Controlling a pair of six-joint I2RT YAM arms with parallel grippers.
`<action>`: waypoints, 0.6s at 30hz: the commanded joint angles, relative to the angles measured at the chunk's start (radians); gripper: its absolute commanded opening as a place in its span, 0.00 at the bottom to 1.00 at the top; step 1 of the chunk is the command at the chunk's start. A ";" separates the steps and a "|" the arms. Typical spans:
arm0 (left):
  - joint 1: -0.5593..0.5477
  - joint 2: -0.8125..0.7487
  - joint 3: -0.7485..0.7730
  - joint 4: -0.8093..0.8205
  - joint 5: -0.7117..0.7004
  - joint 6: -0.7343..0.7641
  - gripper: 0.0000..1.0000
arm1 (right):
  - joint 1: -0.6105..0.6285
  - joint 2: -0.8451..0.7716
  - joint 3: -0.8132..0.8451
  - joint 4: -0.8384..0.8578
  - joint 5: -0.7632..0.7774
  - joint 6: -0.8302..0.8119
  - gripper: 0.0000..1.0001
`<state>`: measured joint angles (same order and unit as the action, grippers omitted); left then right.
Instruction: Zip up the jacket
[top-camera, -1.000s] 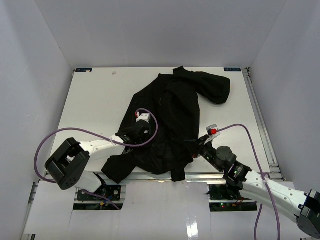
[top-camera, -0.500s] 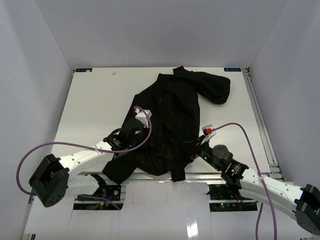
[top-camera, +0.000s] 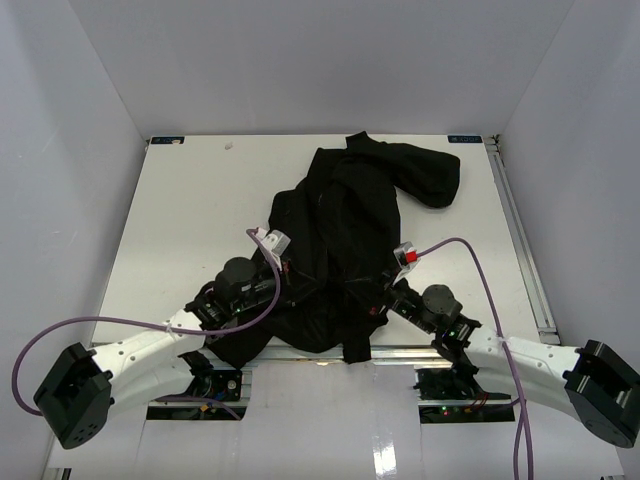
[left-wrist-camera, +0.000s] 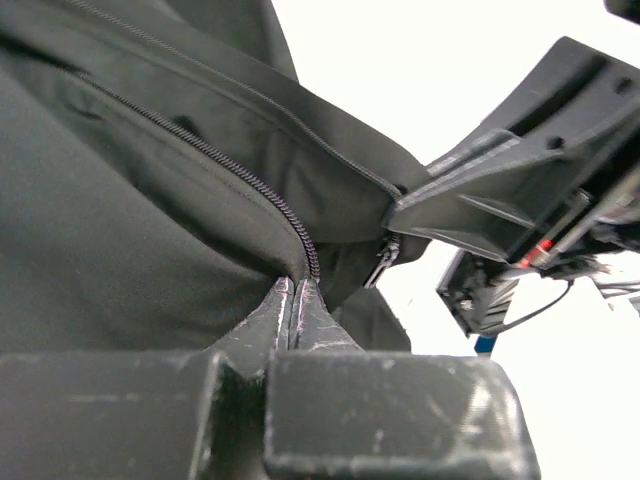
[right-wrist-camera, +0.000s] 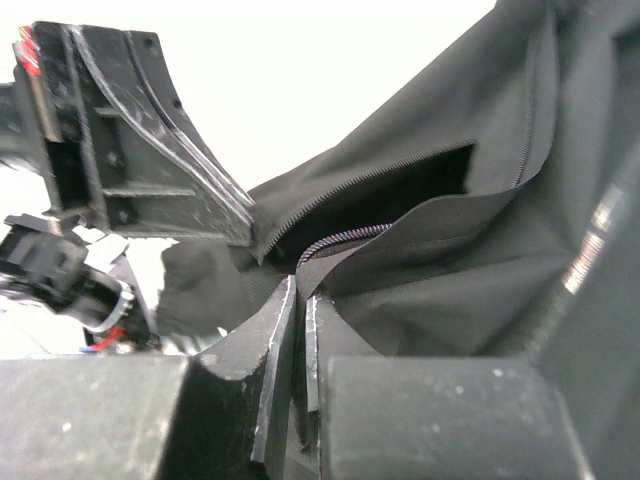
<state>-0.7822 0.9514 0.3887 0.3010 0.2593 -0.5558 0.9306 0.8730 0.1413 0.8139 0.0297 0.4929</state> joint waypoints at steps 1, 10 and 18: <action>0.000 -0.090 -0.064 0.200 0.089 0.012 0.00 | -0.001 0.030 0.014 0.230 -0.075 0.042 0.08; -0.002 -0.146 -0.152 0.377 0.131 -0.004 0.00 | 0.000 0.070 0.005 0.340 -0.161 0.101 0.08; 0.000 -0.179 -0.230 0.545 0.164 -0.030 0.00 | 0.000 0.100 0.008 0.416 -0.221 0.184 0.08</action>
<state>-0.7808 0.8176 0.1973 0.6971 0.3599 -0.5650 0.9302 0.9708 0.1299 1.1035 -0.1409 0.6211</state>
